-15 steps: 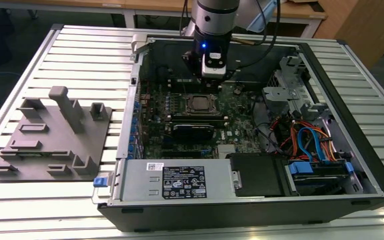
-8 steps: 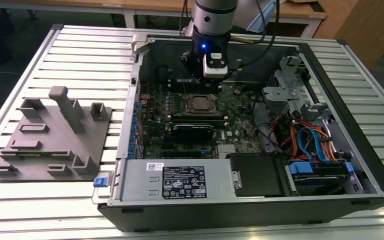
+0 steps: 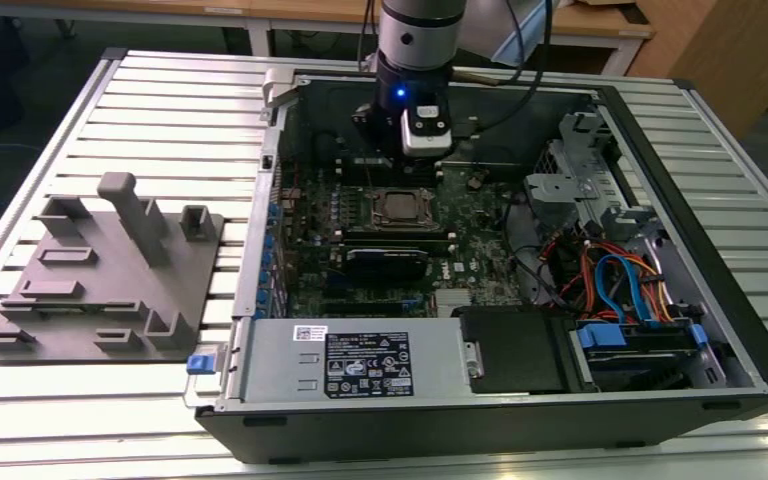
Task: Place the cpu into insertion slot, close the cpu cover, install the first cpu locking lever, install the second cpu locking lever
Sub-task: 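Install the first cpu locking lever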
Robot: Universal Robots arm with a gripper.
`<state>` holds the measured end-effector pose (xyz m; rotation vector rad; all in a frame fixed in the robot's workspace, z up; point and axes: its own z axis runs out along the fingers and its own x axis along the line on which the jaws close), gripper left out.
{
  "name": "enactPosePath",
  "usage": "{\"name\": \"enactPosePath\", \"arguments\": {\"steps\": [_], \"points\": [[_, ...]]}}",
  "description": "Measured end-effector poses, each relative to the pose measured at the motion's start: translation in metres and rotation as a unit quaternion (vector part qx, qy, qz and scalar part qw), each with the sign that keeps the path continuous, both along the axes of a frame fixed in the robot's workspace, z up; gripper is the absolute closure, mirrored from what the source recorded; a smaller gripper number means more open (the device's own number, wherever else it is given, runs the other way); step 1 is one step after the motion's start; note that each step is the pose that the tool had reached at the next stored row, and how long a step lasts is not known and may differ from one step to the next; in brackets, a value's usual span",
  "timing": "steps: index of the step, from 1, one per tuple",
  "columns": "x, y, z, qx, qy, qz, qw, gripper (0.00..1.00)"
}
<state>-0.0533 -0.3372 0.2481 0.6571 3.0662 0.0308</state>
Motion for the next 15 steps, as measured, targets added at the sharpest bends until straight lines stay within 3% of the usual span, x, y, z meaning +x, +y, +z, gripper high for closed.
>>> {"name": "enactPosePath", "arguments": {"steps": [4, 15], "points": [[0.0000, 0.0000, -0.0002, 0.0000, -0.0001, 0.030, 0.9996, 0.90], [0.0000, 0.0000, -0.0002, 0.0001, 0.0000, 0.031, 0.9995, 0.90]]}}
